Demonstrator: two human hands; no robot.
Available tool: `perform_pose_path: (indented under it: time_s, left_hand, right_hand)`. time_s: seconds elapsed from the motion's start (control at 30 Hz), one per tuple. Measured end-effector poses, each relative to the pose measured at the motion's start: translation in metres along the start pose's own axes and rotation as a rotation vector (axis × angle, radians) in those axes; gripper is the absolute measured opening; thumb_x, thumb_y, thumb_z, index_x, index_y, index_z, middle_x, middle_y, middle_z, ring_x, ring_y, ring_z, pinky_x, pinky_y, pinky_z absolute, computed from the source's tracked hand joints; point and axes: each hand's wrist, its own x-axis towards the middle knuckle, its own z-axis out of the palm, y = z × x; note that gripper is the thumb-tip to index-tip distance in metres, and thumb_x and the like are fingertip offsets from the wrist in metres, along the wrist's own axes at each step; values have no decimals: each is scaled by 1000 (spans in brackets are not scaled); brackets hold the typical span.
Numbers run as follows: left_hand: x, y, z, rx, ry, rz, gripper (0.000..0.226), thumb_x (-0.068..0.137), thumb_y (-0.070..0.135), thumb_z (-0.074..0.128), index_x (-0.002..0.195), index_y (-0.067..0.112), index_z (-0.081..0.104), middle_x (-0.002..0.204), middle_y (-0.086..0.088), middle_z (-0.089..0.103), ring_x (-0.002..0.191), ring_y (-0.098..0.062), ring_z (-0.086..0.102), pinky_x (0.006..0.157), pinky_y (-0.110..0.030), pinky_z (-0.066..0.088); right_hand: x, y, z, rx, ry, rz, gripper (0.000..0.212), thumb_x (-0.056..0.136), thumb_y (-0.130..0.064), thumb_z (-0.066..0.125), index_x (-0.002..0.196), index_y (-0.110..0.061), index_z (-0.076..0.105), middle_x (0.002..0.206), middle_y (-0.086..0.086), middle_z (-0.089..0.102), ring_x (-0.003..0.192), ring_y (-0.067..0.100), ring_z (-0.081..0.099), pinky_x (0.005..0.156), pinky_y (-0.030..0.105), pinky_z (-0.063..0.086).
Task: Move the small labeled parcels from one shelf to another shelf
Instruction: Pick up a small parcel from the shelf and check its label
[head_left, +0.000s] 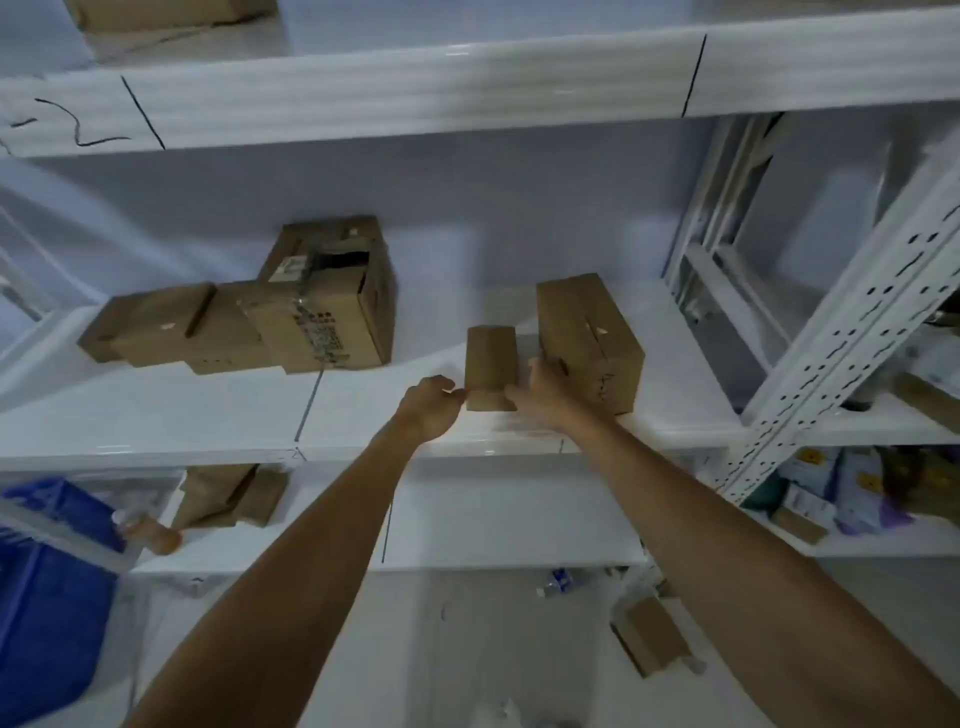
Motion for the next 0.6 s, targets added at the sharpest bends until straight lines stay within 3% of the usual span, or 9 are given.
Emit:
perform_pose_path:
  time_s: [0.13, 0.23, 0.33, 0.5, 0.6]
  left_hand:
    - [7, 12, 22, -103, -4, -90, 67, 104, 46, 48, 158, 8, 33, 160, -14, 44, 144, -35, 45, 116, -39, 35]
    - [13, 17, 35, -120, 20, -135, 61, 107, 32, 44, 159, 4, 28, 162, -16, 41, 147, -36, 42, 118, -39, 32]
    - [24, 11, 41, -169, 22, -175, 55, 106, 23, 45, 156, 4, 35, 156, -20, 47, 140, -38, 49, 118, -42, 38]
    - [34, 11, 38, -226, 8, -178, 46, 104, 28, 49, 143, 7, 57, 142, -19, 61, 129, -38, 58, 108, -40, 45]
    - [39, 6, 32, -317, -39, -187, 46, 98, 34, 57, 135, 9, 65, 132, -16, 67, 121, -36, 62, 109, -46, 49]
  right_hand:
    - [13, 15, 5, 70, -30, 47, 55, 95, -38, 60, 134, -1, 51, 126, 18, 62, 109, 32, 64, 75, 32, 45]
    - [21, 27, 11, 63, -55, 53, 53, 98, -42, 56, 132, -1, 54, 127, 18, 63, 108, 32, 66, 74, 31, 46]
    - [21, 32, 17, 42, -76, 72, 57, 102, -43, 53, 137, 1, 53, 133, 19, 60, 115, 33, 63, 81, 32, 48]
    - [30, 31, 20, 139, -93, 90, 56, 101, -41, 51, 144, -6, 50, 134, 16, 63, 113, 30, 63, 96, 40, 52]
    - [30, 20, 21, 212, -93, 125, 53, 101, -41, 47, 148, -15, 50, 138, 11, 63, 119, 30, 62, 104, 43, 50]
